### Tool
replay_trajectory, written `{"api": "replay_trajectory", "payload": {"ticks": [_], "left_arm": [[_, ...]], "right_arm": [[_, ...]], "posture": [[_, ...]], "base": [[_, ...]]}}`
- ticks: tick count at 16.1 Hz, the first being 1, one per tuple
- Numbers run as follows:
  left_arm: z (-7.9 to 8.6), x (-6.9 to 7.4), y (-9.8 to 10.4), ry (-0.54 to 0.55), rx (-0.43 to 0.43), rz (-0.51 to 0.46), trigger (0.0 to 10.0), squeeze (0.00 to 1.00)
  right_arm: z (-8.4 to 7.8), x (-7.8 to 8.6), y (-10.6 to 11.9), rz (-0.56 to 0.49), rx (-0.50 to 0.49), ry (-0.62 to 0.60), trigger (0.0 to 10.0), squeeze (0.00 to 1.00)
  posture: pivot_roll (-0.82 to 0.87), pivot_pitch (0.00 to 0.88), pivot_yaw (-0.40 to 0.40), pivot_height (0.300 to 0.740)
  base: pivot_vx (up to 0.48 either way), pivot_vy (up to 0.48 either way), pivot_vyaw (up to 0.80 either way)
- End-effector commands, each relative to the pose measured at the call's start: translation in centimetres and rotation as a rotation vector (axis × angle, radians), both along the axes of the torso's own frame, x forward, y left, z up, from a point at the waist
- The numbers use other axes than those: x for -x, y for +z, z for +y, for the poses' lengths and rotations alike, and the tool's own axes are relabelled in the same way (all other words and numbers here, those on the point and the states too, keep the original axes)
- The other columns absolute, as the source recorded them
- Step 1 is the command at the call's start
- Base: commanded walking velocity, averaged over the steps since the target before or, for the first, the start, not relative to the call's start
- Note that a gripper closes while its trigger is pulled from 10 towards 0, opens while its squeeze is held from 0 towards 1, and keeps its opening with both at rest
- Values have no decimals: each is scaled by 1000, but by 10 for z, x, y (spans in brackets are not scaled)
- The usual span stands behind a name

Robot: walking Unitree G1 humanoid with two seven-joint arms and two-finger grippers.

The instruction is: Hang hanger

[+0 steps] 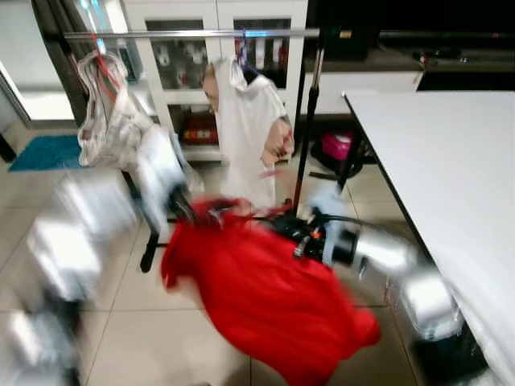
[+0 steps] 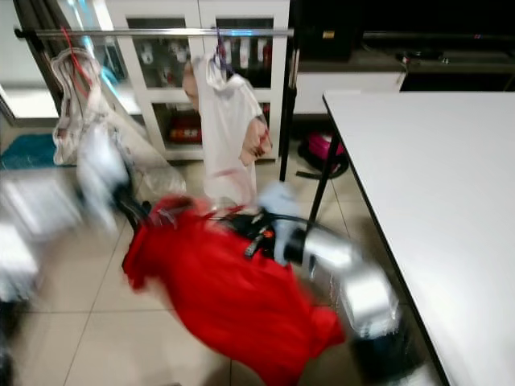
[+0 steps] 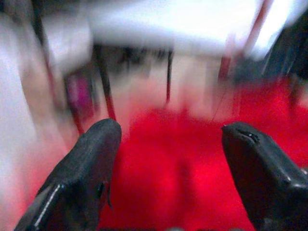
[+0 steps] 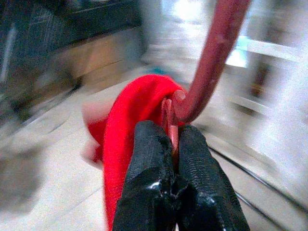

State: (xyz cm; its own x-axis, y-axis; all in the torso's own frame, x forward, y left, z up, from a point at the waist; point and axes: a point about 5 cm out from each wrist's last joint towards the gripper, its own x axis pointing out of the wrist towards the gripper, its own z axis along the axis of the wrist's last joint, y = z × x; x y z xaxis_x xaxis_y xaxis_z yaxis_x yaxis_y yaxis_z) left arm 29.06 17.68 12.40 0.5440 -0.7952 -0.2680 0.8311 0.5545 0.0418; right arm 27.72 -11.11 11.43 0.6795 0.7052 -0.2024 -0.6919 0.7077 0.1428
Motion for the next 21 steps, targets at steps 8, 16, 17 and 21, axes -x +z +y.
{"api": "replay_trajectory", "payload": {"ticks": [8,16,17,21], "left_arm": [[9,-2,9,336,-47,-134,10000,0],[7,15,-2,609,33,-171,10000,0],[7,15,-2,604,25,-173,10000,0],[6,15,3,592,16,-168,10000,0]], "right_arm": [[-13,-1,15,-122,-9,-241,3373,0],[2,3,14,-118,-20,-322,10000,0],[4,2,15,-121,-16,-315,10000,0],[18,3,15,-110,-35,-257,10000,0]], "posture": [[-94,0,27,740],[-72,0,7,740],[-67,0,8,740],[-63,0,15,740]], "base": [[0,0,0],[30,0,100],[244,0,800],[373,0,800]]}}
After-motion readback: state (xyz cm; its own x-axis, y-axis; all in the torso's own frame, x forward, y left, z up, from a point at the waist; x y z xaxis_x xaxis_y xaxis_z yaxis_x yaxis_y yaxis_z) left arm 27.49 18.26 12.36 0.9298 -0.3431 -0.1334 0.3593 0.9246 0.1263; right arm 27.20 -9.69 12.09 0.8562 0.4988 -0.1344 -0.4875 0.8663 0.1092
